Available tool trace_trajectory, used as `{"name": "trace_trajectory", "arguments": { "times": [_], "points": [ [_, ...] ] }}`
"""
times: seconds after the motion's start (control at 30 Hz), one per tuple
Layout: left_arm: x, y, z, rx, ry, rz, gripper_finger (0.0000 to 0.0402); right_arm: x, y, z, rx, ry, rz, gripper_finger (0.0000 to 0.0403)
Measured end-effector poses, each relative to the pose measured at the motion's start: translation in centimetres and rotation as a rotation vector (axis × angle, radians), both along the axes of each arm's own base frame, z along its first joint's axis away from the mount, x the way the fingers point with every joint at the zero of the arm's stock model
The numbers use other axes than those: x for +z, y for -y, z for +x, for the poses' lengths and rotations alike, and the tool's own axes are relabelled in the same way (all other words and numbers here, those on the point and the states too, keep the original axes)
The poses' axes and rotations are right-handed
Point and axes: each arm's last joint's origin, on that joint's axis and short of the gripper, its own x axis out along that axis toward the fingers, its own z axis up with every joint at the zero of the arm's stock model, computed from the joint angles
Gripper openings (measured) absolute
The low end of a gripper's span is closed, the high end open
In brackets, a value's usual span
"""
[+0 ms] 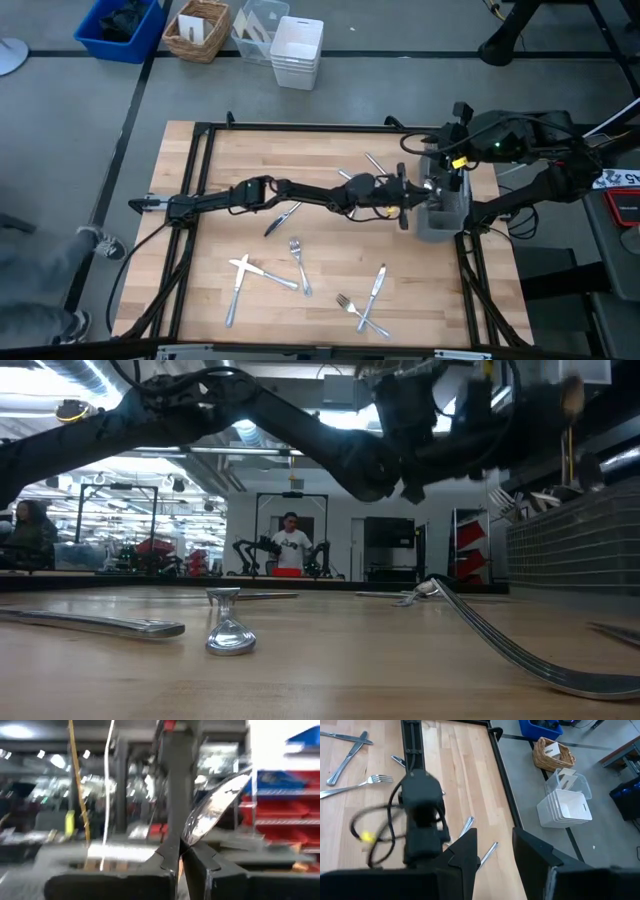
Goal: Sort silverware
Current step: Put the bottom spoon into the right section of the utensil holder
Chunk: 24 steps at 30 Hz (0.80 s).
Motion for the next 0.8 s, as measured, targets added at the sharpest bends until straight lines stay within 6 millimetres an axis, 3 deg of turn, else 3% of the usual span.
{"name": "trace_trajectory", "arguments": {
  "times": [0.13, 0.57, 0.8],
  "points": [
    [-0.90, -0.18, 0.23, 0.027, -0.080, -0.014, 0.0010, 0.00, 0.00, 0.00, 0.000, 0.000, 0.000, 0.0127],
    [-0.71, -0.09, 0.22, 0.040, -0.075, 0.029, 0.0014, -0.01, 0.00, 0.00, 0.000, -0.001, 0.001, 0.0127],
    [-1.25, -0.03, 0.37, 0.032, -0.139, 0.008, 0.0061, -0.01, 0.00, -0.01, 0.000, -0.001, 0.000, 0.0127]
  ]
}}
